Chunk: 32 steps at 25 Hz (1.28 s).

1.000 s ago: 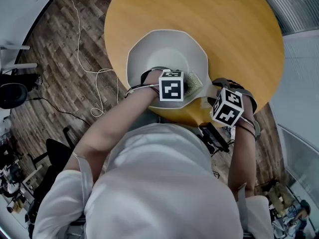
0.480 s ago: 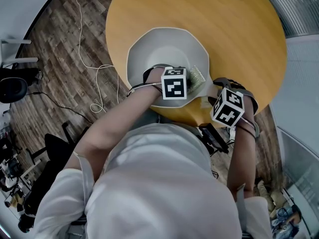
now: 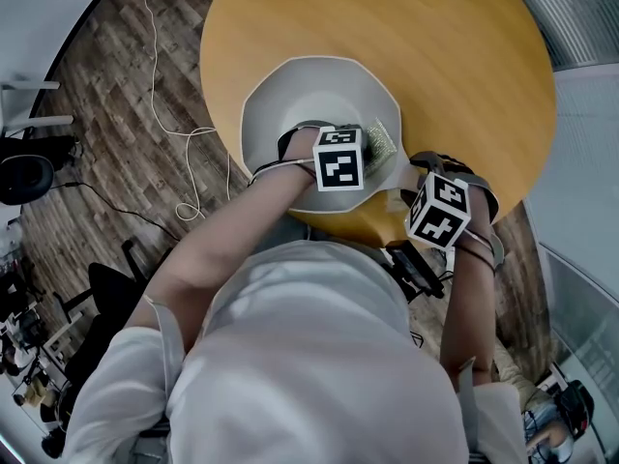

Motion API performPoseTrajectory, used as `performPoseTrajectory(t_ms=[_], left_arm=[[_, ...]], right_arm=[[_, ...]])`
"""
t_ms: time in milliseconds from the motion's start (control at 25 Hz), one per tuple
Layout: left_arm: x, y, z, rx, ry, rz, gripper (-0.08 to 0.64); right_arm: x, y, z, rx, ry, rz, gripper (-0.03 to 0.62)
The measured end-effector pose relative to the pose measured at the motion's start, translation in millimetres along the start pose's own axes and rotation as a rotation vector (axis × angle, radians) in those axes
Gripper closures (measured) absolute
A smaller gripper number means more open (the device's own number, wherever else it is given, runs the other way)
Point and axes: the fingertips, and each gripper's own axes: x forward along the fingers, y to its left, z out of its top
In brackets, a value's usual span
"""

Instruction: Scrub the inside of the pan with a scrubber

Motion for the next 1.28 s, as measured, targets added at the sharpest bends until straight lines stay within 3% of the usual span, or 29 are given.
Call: performPoseTrajectory(t_ms=[200, 320, 560, 920, 1280], left_arm=[[-0.9, 18.5, -1.3, 0.089, 0.066, 0.098, 0.543], [-1.9, 25.2, -5.0, 0.1, 0.092, 0.129, 0.543], [0.9, 37.5, -8.0, 0.055, 0.088, 0.146, 0.543], [-6.2, 68.2, -12.5, -0.036, 0.046, 0.26, 0.543], [-13.9, 90.0, -24.9, -0.114, 0.042, 0.289, 0.543]], right_arm=[[-2.7, -1.0, 2.0, -0.001, -0.003, 0.006, 0.35], [-3.8, 0.8, 4.3, 0.0, -0.006, 0.005, 0.35], [-2.7, 4.5, -0.1, -0.001, -0.016, 0.008, 0.35], [-4.2, 1.9, 0.1, -0.001, -0.023, 0.017, 0.35], [-4.4, 2.2, 1.2, 0.014, -0.037, 0.018, 0.35]])
